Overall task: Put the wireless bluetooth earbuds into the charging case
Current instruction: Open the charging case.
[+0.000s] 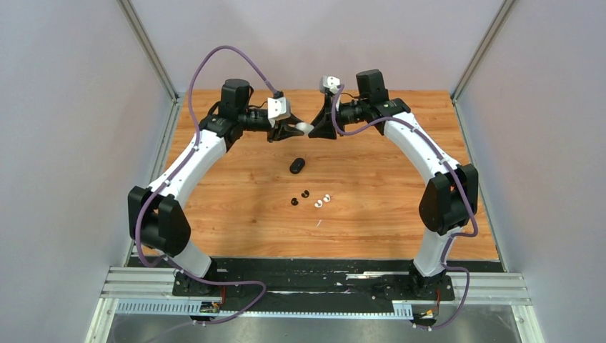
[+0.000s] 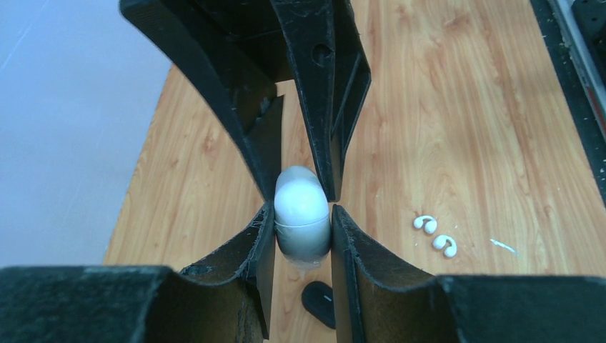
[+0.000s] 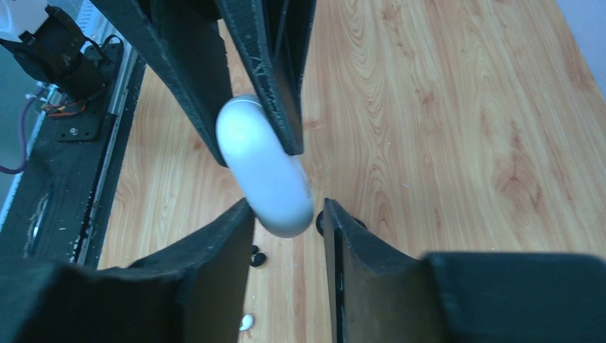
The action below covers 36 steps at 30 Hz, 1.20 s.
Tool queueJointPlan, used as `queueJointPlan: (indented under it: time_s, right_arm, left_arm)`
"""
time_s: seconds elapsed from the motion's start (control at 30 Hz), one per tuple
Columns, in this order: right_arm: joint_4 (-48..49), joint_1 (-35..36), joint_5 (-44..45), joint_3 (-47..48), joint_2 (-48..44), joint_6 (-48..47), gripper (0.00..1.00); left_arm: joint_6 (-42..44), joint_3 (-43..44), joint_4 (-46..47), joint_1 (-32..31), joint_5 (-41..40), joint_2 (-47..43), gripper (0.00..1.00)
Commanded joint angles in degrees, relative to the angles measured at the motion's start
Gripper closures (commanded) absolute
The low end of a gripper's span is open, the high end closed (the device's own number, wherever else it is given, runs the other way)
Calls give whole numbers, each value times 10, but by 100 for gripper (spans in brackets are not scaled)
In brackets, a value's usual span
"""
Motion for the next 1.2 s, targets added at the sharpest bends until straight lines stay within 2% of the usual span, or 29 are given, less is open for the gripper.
queueJointPlan:
  time_s: [0.0,0.03,0.07,0.13,0.23,0.37,0.43,0.57,0.63,0.8,0.97,1.17]
  right_arm:
    - [26,-1,-13,21,-18,2,76]
    - [27,-1,-14,19,-21,3,79]
    - [27,-1,-14,16,-24,2,82]
    - [29,-1,-11,11,-28,-2,84]
    - [29,-1,-8,5,-35,-8,85]
    - [30,-1,-7,1,-37,-9,85]
    - [31,-1,-7,1,-38,-8,84]
    - [34,0,-4,-1,-38,-7,81]
    - [40,-1,3,-1,-39,0,73]
    - [81,-5,29,0,-39,63,59]
    - [118,-20,34,11,-34,115,57]
    - [128,-26,50,13,-34,118,57]
  left_arm:
    - [6,25,-14,-7,12,6,88]
    - [-3,28,-14,-7,10,10,81]
    - [-10,29,-14,-7,6,11,67]
    - [-31,31,-13,-7,-2,15,56]
    - [-55,30,-15,-7,-11,21,50]
    - [-71,35,-21,-6,-2,29,56]
    - [-72,43,-27,-6,3,35,63]
    - [-67,55,-41,-6,7,43,85]
    - [-60,57,-46,-6,7,44,99]
    - [-33,54,-61,-6,5,40,100]
    - [8,52,-82,-6,0,36,100]
    - [15,51,-89,-6,-5,35,100]
